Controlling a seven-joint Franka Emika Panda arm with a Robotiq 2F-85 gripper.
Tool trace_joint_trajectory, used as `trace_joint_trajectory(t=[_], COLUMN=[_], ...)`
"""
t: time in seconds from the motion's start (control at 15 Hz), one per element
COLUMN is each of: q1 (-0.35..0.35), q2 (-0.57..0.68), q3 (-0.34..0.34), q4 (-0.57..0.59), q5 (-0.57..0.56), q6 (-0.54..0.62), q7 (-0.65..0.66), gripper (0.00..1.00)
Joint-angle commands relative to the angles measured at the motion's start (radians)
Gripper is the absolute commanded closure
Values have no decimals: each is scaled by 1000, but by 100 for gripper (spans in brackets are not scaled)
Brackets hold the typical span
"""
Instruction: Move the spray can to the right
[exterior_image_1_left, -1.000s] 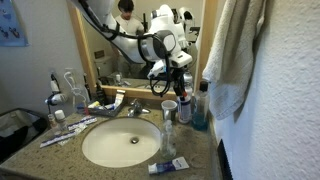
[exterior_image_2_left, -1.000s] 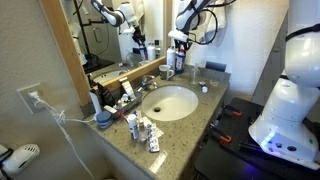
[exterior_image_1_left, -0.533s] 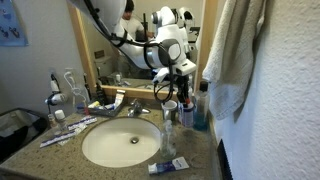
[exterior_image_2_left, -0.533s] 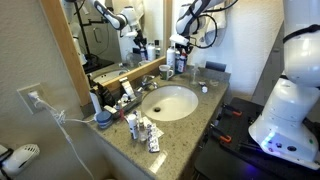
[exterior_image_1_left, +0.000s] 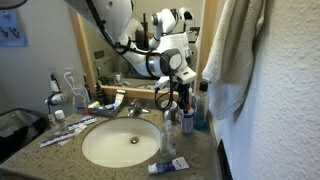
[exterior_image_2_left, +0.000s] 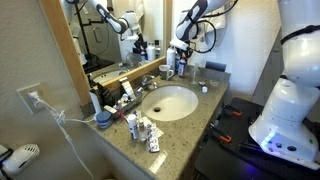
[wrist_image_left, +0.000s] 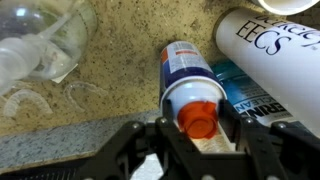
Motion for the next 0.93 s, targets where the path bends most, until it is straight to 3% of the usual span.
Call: trace_joint_trajectory(t=[0.0, 0.67, 0.73, 0.87], q1=[0, 1, 0, 3], q2=[28, 97, 98, 98], q3=[-3, 3, 3, 0], q4=[22, 81, 83, 85], q5=[38, 71, 74, 74], q6=[32, 31, 27, 25], q7=[-26, -33, -31, -29], gripper=[75, 75, 34, 18])
